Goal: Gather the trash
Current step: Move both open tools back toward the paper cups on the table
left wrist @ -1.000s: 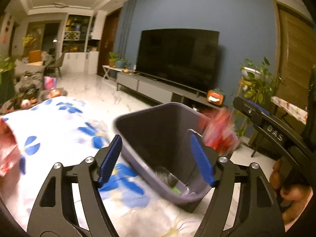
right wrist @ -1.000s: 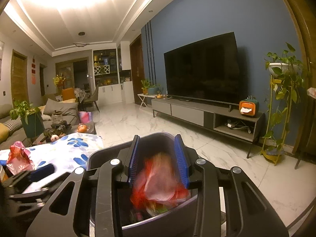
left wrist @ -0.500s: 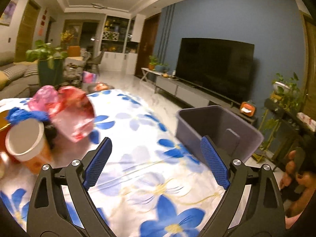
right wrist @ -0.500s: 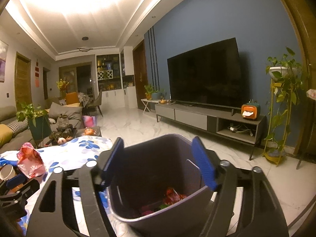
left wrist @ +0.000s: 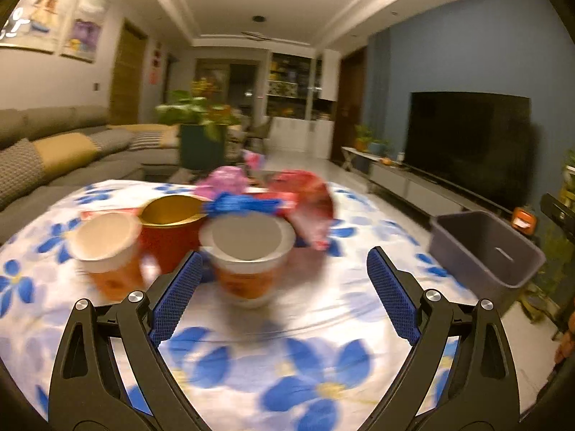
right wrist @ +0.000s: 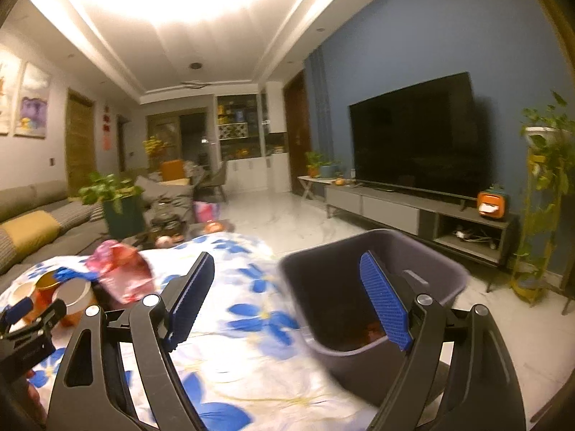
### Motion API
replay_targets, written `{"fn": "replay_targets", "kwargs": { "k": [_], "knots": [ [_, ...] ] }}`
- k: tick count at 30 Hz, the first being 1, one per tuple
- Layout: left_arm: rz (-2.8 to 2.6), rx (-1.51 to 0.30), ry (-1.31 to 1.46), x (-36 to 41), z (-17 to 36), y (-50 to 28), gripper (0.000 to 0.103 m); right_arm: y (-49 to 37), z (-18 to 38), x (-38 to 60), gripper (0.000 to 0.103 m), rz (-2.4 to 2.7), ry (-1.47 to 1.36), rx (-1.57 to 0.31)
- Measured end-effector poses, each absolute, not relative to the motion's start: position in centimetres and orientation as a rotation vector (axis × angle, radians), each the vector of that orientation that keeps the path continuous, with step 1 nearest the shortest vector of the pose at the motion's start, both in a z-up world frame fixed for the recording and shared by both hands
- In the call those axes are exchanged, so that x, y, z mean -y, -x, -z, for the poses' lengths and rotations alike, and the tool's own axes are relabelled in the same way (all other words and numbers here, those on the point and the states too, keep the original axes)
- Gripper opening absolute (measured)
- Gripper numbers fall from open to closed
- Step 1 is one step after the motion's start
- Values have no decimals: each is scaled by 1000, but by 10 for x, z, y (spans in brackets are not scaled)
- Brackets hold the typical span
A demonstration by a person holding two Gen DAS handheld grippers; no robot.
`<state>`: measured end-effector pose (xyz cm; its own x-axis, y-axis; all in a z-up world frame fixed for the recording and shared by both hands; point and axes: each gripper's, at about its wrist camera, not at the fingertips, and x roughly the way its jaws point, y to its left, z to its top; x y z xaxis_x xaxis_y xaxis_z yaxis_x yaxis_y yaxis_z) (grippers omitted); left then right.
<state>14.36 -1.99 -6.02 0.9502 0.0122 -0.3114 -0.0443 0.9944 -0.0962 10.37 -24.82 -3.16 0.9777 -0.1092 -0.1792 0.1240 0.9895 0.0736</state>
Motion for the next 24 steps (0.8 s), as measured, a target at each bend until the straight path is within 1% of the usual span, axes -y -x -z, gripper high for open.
{"fn": "replay_targets", "kwargs": {
  "k": [8,18,20,24],
  "knots": [
    [-162,-321,109,-43,60,-124,91,-113,41,187,81,-27,-53,-213],
    [-229,-327,146,-90,63,-109,91,-133,63,103,81,-239,8,-280],
    [-232,-331,152,-97,66,-108,91,-140,70,85,87,-279,20,-298],
    [-246,-332,145,-103,67,-107,91,-154,77,63,87,-308,39,-316]
  ]
}}
